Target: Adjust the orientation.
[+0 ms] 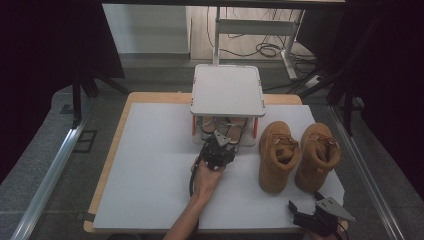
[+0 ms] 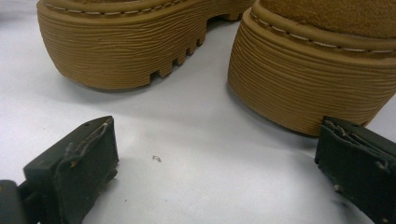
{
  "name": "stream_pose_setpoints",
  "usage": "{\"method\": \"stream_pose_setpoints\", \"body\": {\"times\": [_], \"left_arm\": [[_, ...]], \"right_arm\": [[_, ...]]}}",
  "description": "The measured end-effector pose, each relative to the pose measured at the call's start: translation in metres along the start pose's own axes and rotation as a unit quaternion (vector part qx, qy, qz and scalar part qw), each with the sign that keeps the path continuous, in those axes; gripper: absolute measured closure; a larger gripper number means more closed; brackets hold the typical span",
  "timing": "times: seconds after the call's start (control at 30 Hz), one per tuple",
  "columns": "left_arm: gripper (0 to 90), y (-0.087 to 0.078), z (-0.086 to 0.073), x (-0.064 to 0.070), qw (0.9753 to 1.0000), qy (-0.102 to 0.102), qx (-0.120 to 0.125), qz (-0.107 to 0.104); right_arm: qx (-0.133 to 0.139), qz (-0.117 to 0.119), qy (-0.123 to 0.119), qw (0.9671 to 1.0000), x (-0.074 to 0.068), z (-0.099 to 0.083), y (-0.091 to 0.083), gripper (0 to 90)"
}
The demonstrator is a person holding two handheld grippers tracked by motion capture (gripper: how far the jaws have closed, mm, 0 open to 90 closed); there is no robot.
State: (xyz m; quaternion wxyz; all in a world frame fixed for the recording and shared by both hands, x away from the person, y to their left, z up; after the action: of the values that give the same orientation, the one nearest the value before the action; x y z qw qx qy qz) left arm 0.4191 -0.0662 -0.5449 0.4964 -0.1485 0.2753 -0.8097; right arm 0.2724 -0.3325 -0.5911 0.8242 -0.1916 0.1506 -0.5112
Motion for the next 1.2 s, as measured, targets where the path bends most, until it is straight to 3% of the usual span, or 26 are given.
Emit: {"method": "stream_pose_setpoints", "body": {"times": [0.27, 0.57, 1.2], "left_arm": [[89.7, 0.001, -0.004, 0.005, 0.9995, 0.020, -0.006, -0.024], [90.0, 0.009, -0.002, 0.007, 0.9992, 0.039, -0.002, -0.004], [90.0, 0.029, 0.013, 0.000, 0.9989, 0.045, -0.002, 0.017]], "right_arm": [[0.000, 0.000, -0.001, 1.0000, 0.000, 0.000, 0.000, 0.0], [0.000, 0.000, -0.001, 1.0000, 0.000, 0.000, 0.000, 0.0], [0.002, 0.000, 0.000, 1.0000, 0.000, 0.000, 0.000, 0.0]]}}
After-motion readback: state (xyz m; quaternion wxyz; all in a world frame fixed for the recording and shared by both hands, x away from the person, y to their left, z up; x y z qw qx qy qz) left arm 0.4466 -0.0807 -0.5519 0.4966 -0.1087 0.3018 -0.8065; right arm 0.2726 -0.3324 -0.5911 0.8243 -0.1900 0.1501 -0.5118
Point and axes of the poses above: each handheld gripper's, and its own axes: y roughly forward along the jaws, z roughly out of its top, x roughly to its right, the point moved 9 cm from there along y, roughly forward along the jaws, and after that the axes turned 8 degrees about z, right-handed, at the moved point
